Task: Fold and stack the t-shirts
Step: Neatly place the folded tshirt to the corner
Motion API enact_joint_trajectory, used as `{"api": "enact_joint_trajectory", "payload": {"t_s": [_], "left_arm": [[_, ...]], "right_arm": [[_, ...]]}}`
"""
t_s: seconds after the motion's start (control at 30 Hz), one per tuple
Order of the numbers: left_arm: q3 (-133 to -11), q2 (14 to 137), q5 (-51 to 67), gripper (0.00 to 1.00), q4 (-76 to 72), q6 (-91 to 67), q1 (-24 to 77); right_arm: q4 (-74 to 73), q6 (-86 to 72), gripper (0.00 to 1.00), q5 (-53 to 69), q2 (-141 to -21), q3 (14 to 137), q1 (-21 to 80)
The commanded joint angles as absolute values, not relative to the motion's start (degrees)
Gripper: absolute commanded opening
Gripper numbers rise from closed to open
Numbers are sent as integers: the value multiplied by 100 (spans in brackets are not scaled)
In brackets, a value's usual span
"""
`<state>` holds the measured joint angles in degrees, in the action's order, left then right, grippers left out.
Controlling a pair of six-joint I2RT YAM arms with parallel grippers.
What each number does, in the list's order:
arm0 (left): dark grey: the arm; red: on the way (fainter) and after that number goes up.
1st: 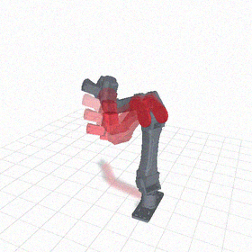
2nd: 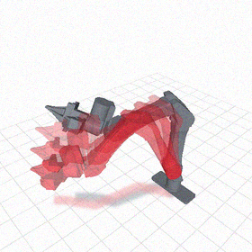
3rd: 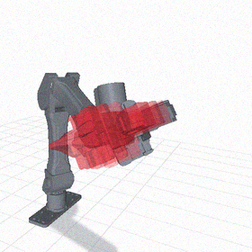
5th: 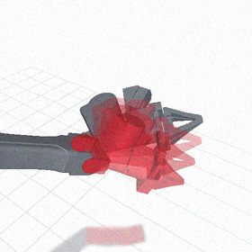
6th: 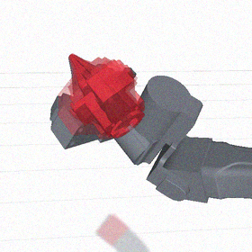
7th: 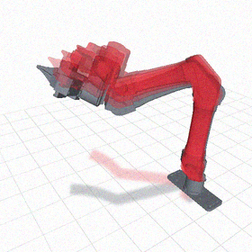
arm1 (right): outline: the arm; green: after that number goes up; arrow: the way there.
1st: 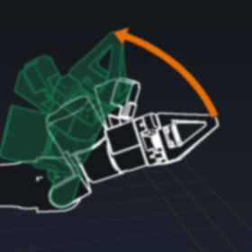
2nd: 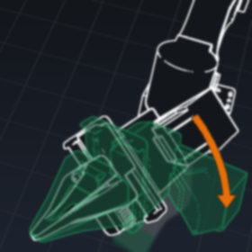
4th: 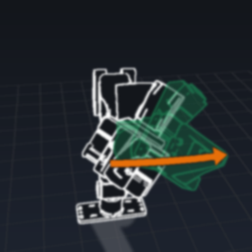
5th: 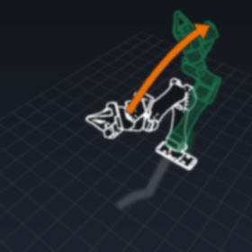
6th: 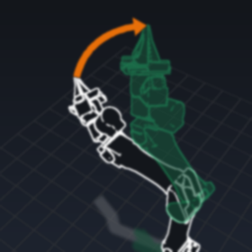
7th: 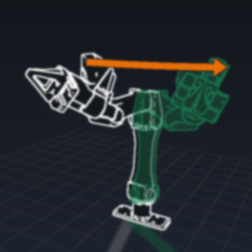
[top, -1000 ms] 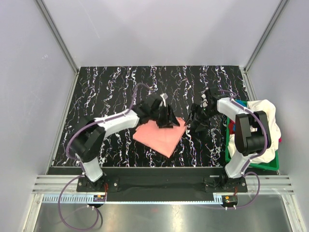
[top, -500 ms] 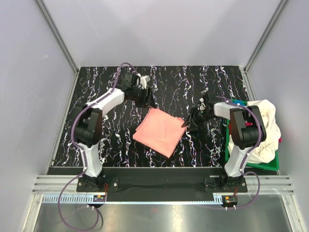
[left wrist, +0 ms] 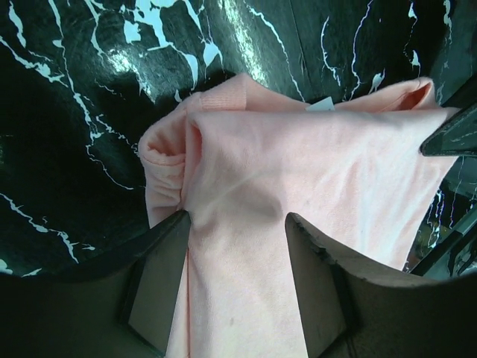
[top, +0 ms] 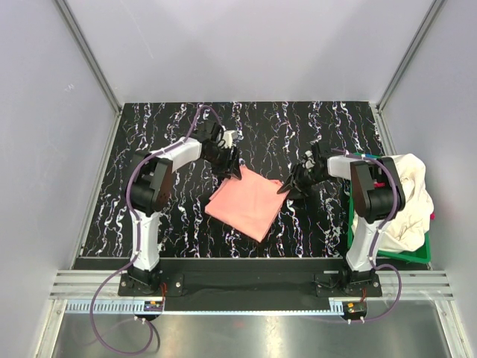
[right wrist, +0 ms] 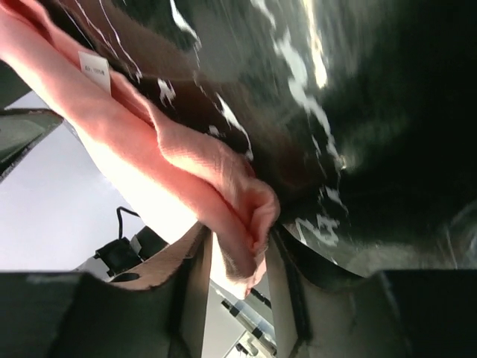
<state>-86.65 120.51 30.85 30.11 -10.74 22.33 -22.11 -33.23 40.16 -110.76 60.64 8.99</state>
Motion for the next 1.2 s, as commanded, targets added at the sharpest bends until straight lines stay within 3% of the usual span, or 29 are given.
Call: {"api": "enact_joint_trajectory", "payload": {"t_s": [0.0,0.2,0.27,0.3,0.33,0.37,0.5,0.8,1.17], "left_arm": [[-8868,12076,2848,60,2865,-993,2189],[-8640,11321,2085,64,2927,-1151,2145],[-8648,11119,1891,66,2970,-1195,2092],[-8675,11083,1759,68,2979,-1204,2057],[-8710,11083,1732,69,3006,-1204,2057],[-8771,11127,1705,70,3041,-1195,2022],[-9104,11548,1854,71,3295,-1090,1969],[-9027,11997,2583,72,2778,-809,1969],[-8606,12190,2821,74,2189,-958,2013]], "right_arm": [[-2258,-3042,40,3586,-11416,6468,896],[-2891,-2567,38,3419,-11899,7487,897],[-3251,-2444,45,3393,-12040,7960,896],[-3591,-2382,56,3279,-12128,8119,905],[-3760,-2382,56,3191,-12120,8269,905],[-3884,-2330,67,3095,-12068,8453,897],[-4490,-2092,81,2515,-11664,8701,896],[-4869,-1951,83,2548,-10399,8236,897],[-4790,-1828,83,2672,-9747,7506,896]]}}
